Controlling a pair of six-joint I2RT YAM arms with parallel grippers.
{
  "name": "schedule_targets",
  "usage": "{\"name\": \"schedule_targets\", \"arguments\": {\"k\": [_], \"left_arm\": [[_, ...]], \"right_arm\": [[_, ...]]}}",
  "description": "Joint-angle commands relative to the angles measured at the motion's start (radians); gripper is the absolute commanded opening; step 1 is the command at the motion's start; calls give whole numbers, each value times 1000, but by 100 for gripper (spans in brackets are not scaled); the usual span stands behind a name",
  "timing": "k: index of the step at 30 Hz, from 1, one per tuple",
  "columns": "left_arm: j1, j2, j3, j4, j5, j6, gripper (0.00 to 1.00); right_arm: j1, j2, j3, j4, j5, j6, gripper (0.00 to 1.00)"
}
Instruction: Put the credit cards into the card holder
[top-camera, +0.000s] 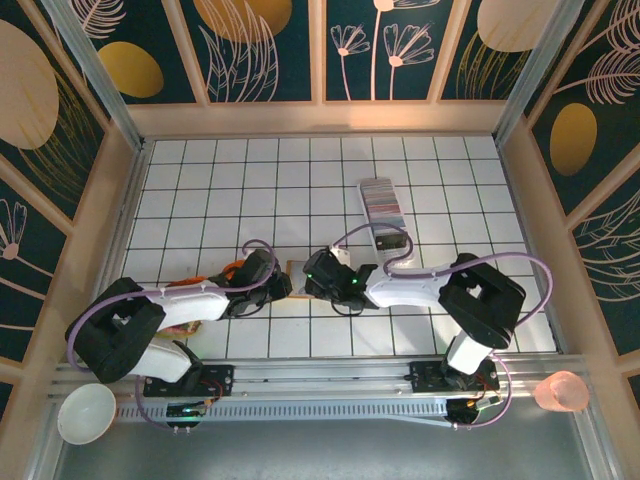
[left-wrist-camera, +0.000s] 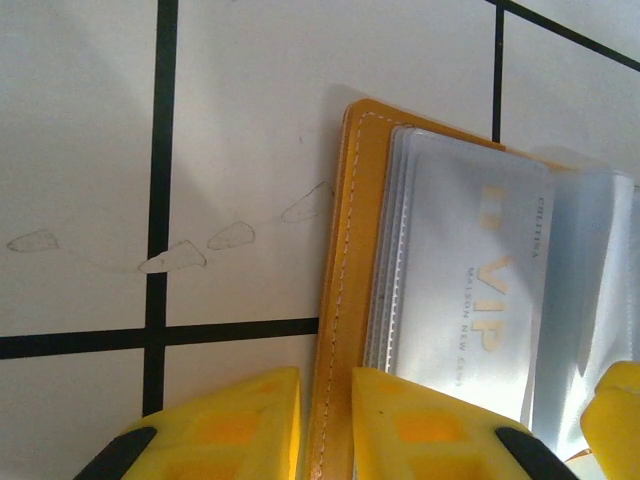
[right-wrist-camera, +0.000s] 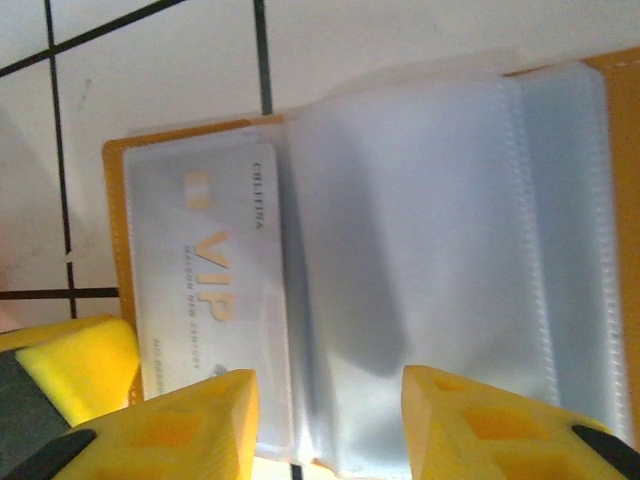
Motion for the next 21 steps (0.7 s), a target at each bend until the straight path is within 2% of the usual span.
{"name": "schedule_targets", "arguments": {"k": [1,7,14,15,16,21], "left_arm": [[-3,10,-27,-5,39,8,20],[-3,-2,-42,6,56,1,20],[-19,-75,-119,75,163,-80,21],[-27,-87,-130,84,176,-86,22],[-31,-100,-135,83,186,-87,22],[-37,-148,-118,31,186,-50,27]], "right_arm": [[1,30,40,19,-2,-16,42],[14,-15,43,-46,61,-3,43],[19,-137,-27,-177,146,37,47],[18,-154,-44,-185,156,45,56],[15,-172,-63,-187,160,50,61],[-12,-205,-106,-155,104,26,61]]}}
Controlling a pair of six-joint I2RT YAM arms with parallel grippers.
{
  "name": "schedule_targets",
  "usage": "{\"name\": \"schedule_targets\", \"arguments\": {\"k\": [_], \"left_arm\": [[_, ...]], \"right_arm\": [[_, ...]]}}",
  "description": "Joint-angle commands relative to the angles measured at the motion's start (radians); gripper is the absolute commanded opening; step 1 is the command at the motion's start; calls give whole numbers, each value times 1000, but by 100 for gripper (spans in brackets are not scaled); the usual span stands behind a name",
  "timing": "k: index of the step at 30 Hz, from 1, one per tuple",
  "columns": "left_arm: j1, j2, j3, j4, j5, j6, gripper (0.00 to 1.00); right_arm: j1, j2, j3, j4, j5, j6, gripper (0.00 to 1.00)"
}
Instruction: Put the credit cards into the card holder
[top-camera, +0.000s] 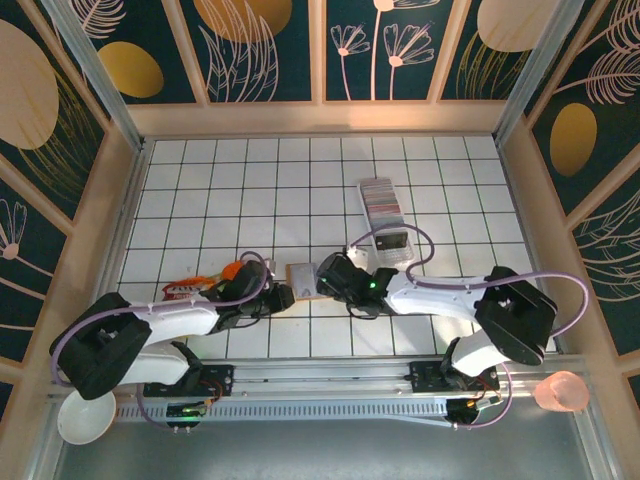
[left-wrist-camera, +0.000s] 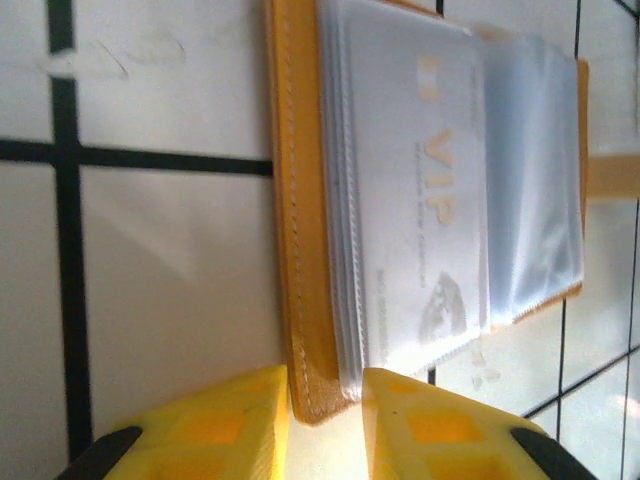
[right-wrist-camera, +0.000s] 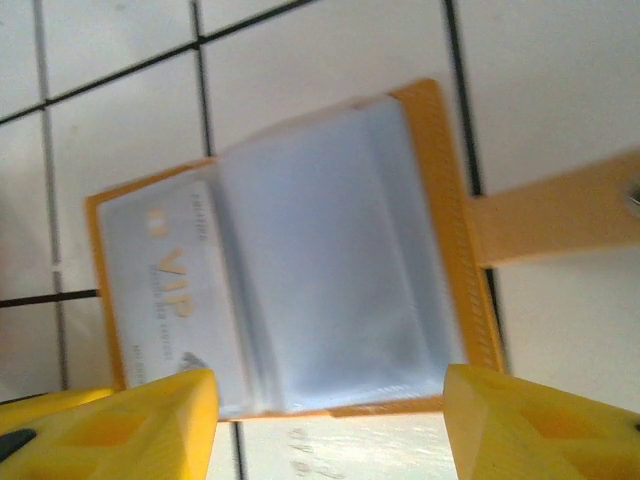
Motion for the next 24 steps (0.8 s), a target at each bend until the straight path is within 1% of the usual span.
{"name": "schedule_targets", "arguments": {"k": [1,3,5,7,9,11,15,19,24], "left_arm": [[-6,-45,25,-83,11,30,28],[-7,-65,74,-166,-60,79,30],[-4,-66,118,-225,-118,117,36],[12,-38,156,-252,-137,145,38],[33,-3,178,-248,-137,156,38],[59,31,176,-204,-120,153,38],[112,111,167,-121,-45,145,35],[114,164,166,-87,-10,145,33],[112,158,136,-68,-3,140,31]], "right_arm": [[-14,-12,-9,-27,11,-9,60],[-16,3,12,-27,-3,-28,55],[-18,22,39,-25,-19,-47,53],[-24,46,67,-24,-35,-66,53],[-35,66,85,-19,-51,-85,53],[-50,81,94,-16,-60,-95,53],[-78,117,106,-6,-91,-115,53],[-91,157,128,-2,-115,-134,54],[-94,203,157,1,-132,-142,55]]}}
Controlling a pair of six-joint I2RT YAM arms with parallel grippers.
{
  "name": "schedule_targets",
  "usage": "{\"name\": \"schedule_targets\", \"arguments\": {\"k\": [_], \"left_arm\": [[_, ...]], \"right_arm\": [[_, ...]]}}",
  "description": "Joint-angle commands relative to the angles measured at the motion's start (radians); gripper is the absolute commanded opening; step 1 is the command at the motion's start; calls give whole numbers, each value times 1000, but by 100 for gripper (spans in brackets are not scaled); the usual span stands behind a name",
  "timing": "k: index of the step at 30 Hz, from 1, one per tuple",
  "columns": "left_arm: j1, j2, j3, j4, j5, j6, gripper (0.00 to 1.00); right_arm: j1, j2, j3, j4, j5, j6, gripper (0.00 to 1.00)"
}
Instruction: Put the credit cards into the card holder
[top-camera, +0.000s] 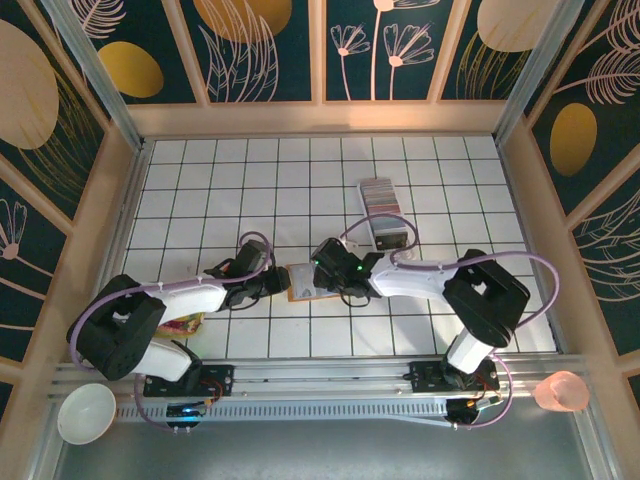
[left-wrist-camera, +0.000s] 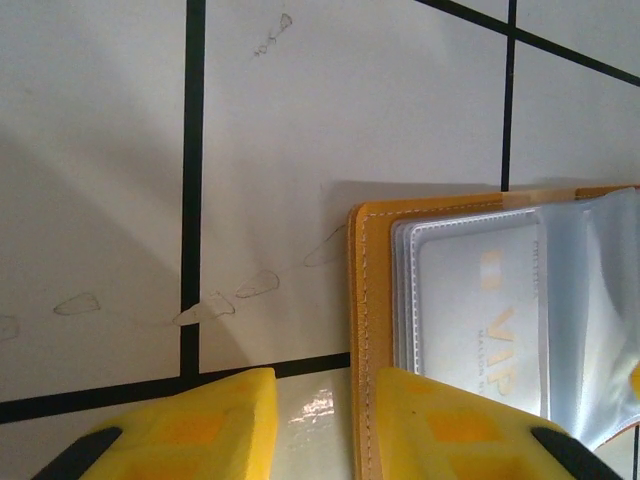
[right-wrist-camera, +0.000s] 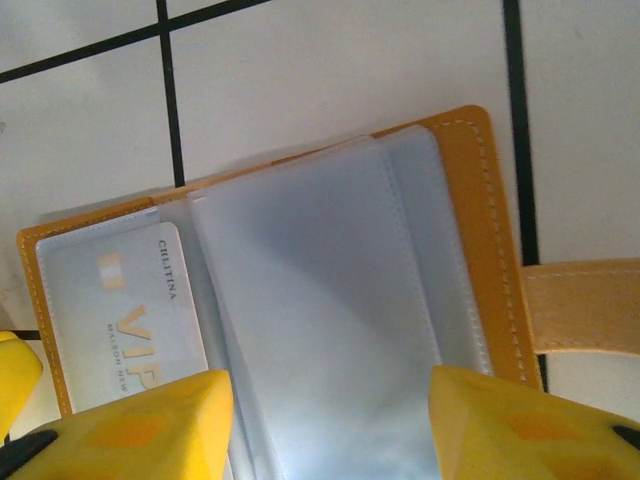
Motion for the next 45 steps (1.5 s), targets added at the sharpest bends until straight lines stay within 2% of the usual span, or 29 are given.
{"name": "schedule_targets", "arguments": {"k": [1,11,31,37,45], "left_arm": [[-4,20,-32,53,55,7,31],[-5,39,-60,123,159,3,27],[-4,33,-85,143,148,-20,22],[-5,38,-85,146,146,-20,21],[-5,36,-78,128,140,-9,21]], "right_arm": [[-4,33,34,2,-17,-21,55],[3,77,49,37,-63,-11,55],[28,97,70,163,-132,13,53],[36,61,64,145,-84,11,53],[47,-21,54,-12,47,22,55]]}}
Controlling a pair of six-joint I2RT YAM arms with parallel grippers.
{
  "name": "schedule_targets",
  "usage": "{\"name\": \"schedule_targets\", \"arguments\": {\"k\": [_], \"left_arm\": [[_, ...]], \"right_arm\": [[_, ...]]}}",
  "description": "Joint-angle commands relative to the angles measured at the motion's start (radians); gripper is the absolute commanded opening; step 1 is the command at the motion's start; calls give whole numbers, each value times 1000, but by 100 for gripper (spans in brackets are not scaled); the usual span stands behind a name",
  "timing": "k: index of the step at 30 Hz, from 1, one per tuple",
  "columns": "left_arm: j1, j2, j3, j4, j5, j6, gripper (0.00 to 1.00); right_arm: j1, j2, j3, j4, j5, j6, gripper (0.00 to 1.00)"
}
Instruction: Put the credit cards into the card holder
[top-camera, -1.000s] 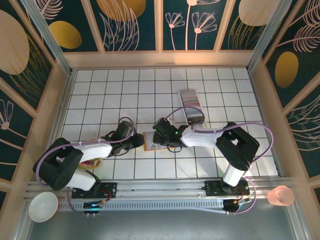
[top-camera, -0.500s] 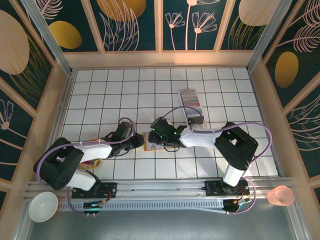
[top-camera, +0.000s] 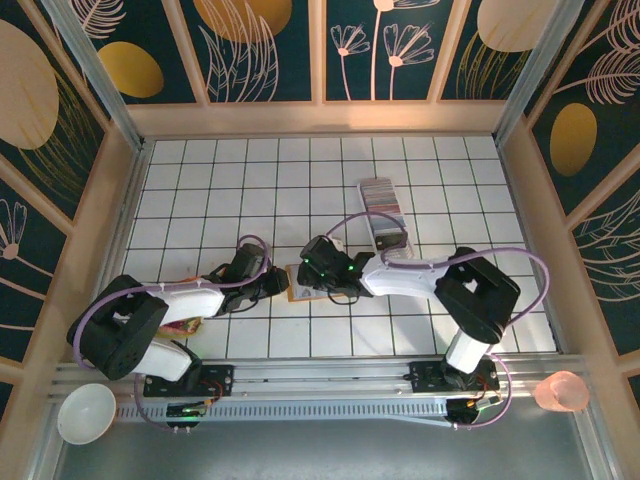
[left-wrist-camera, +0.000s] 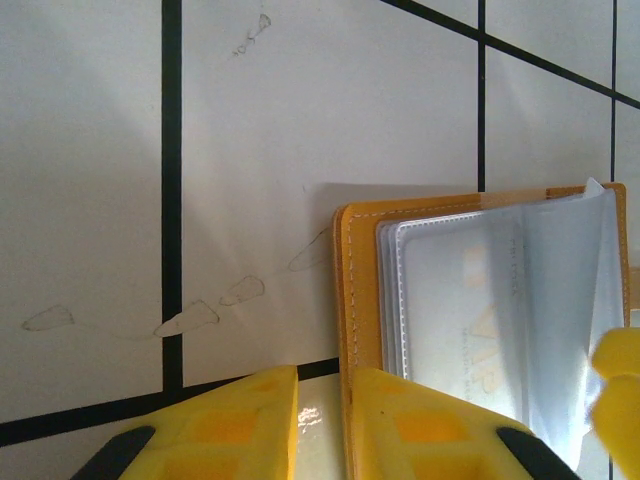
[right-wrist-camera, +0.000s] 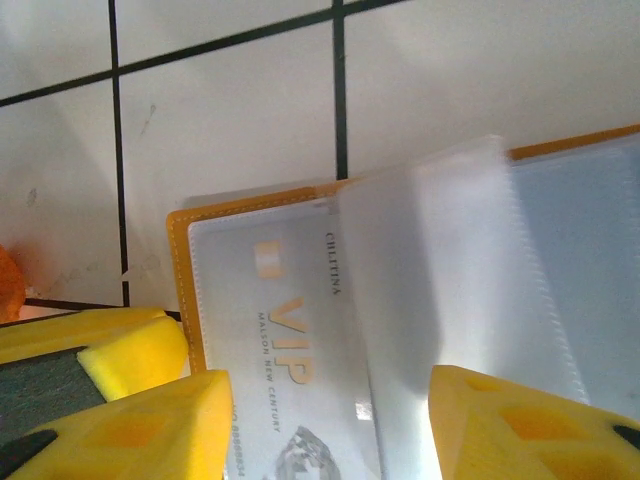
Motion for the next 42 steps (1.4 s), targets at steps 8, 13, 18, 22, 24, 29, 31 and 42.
{"name": "schedule_targets", "arguments": {"k": [8,13,18,22,24,29,31,42], "left_arm": [[-20,24,-12,-18,88,-2,21],[-20,22,-10,-22,87,-1,20],[-20,17,-13,-22,87,-2,19],[-20,11,-15,-23,87,-2,19],[-20,8,-16,-25,85,0,19],[-20,-1,-19,-28,79,-6,19],[-20,-2,-21,-28,77,-8,19],[-20,-4,-29,-23,75,-14,18]], "right_arm": [[10,-44,-34,-141,110,45,56],[10,-10,-34,-138,91,46,55],[12,33,-21,-151,74,44,56],[19,83,10,-165,60,27,55],[23,107,30,-162,48,18,56],[26,108,23,-34,-29,22,56],[25,102,15,8,-45,34,56],[29,66,-13,101,-65,59,53]]}}
